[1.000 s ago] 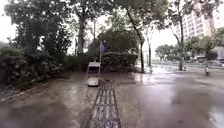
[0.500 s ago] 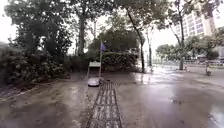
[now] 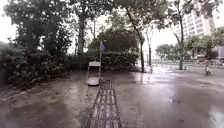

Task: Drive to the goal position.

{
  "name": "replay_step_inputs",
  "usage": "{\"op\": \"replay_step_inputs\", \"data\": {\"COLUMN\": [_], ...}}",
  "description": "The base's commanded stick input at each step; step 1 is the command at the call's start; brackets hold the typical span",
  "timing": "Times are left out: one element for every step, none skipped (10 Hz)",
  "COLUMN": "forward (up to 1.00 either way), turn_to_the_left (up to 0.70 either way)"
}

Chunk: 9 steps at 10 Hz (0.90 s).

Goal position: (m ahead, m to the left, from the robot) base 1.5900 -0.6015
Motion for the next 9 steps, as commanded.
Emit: {"op": "replay_step_inputs", "data": {"forward": [0.03,0.03,0.03,0.03,0.03,0.1,0.21,0.45,0.45], "turn_to_the_left": [-0.13,-0.13,-0.13,-0.13,-0.13,-0.15,-0.13,0.03,0.03]}}
